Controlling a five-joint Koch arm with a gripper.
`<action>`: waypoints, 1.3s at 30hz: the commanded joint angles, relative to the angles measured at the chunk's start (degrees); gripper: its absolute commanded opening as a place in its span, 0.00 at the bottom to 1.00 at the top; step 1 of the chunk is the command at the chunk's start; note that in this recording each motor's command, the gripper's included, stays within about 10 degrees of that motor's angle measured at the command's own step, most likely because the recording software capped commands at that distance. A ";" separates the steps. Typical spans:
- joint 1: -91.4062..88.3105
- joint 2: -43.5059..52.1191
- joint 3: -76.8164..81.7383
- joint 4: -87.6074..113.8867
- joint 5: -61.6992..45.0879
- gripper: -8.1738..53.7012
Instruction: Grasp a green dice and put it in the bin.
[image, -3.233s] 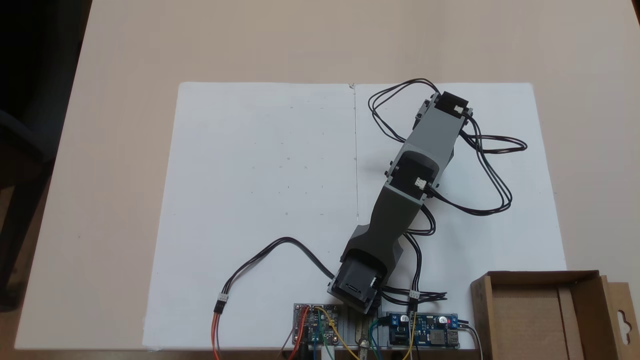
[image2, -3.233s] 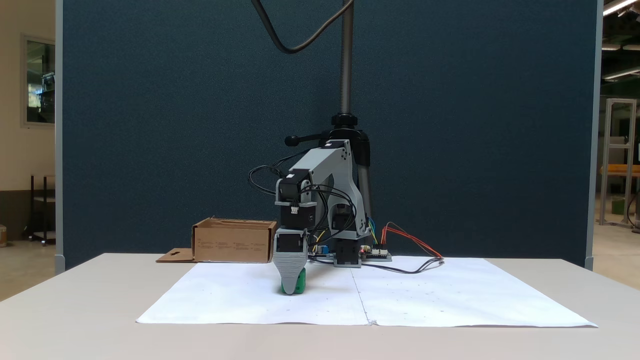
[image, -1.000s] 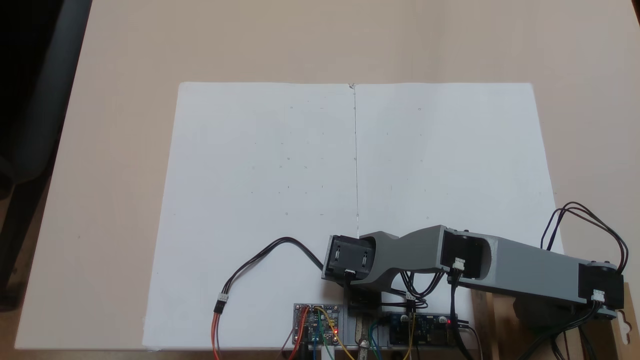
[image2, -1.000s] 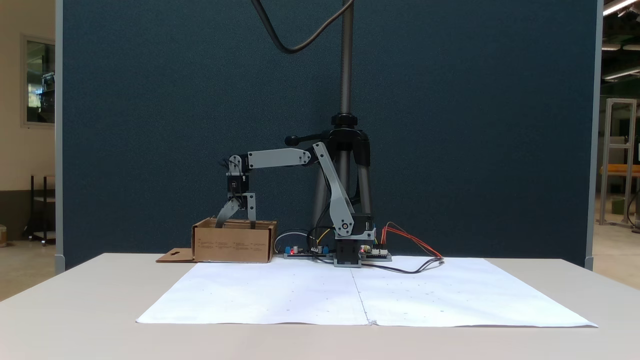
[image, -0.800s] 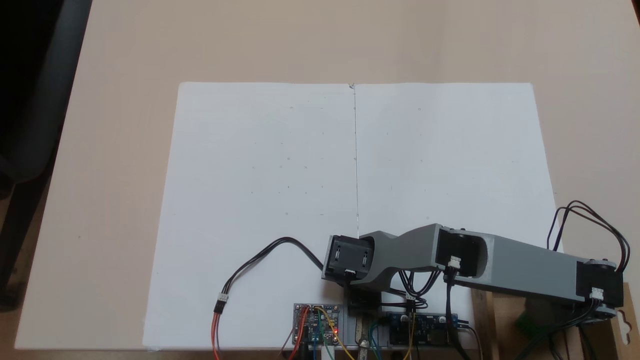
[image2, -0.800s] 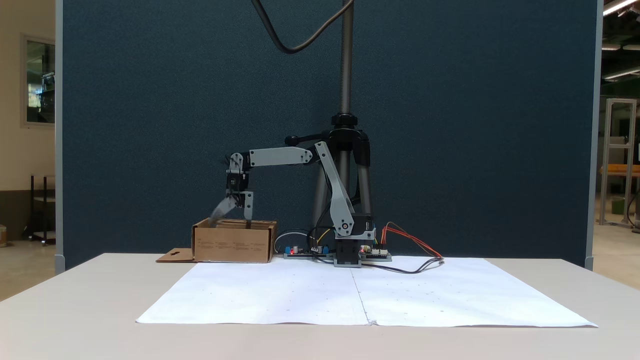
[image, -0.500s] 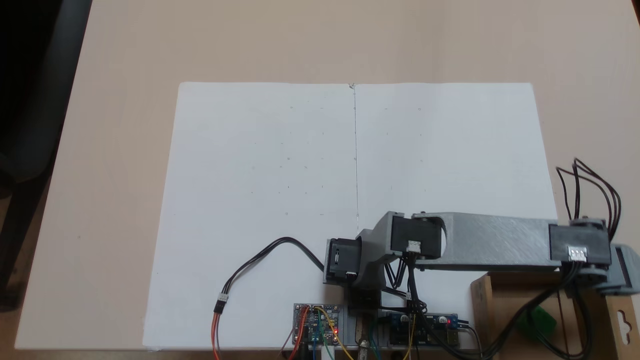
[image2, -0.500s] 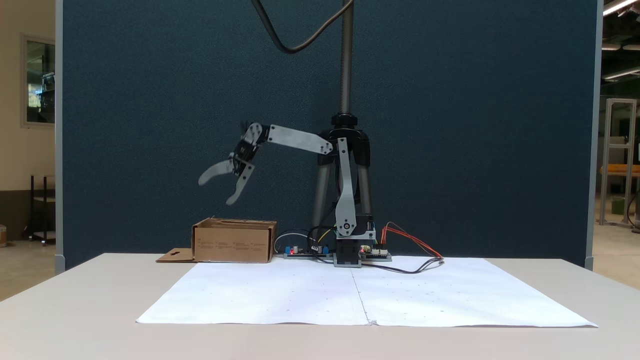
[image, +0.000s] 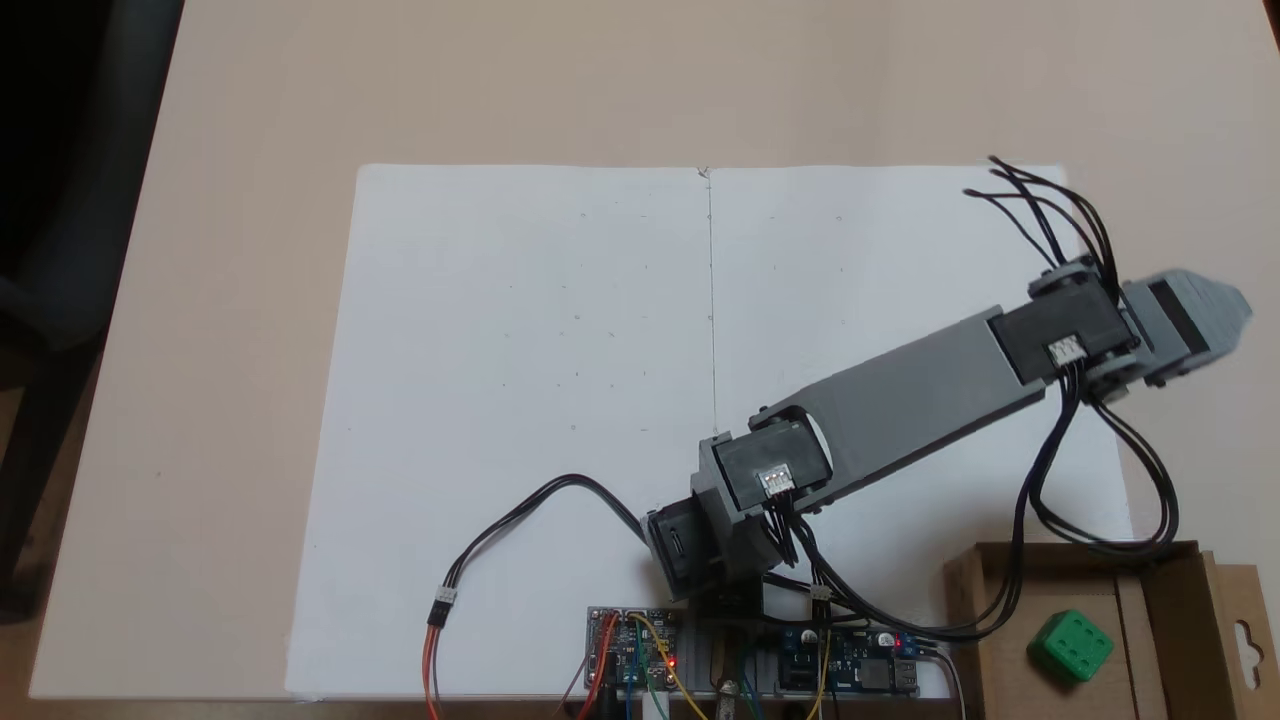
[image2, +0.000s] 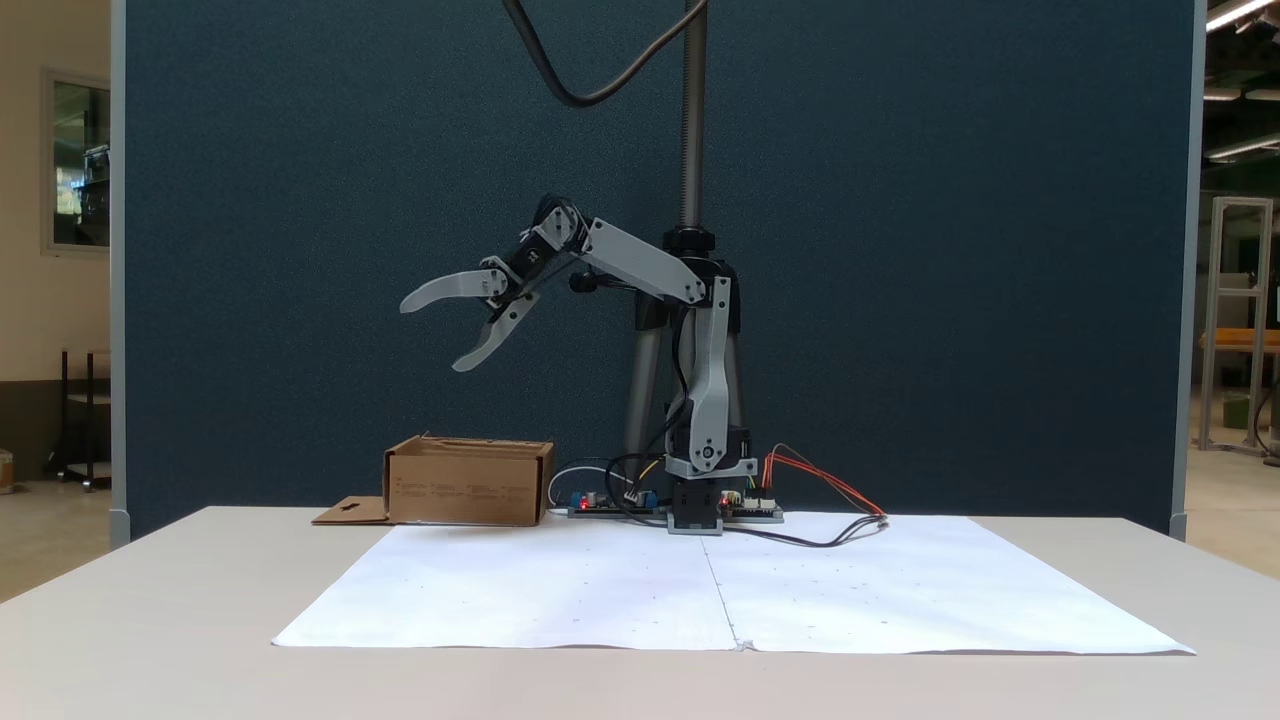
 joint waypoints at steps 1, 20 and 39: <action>-4.66 2.46 -4.13 -4.75 2.37 0.82; -40.61 4.39 -3.96 -6.86 8.79 0.84; -56.60 20.92 39.46 -41.11 9.14 0.83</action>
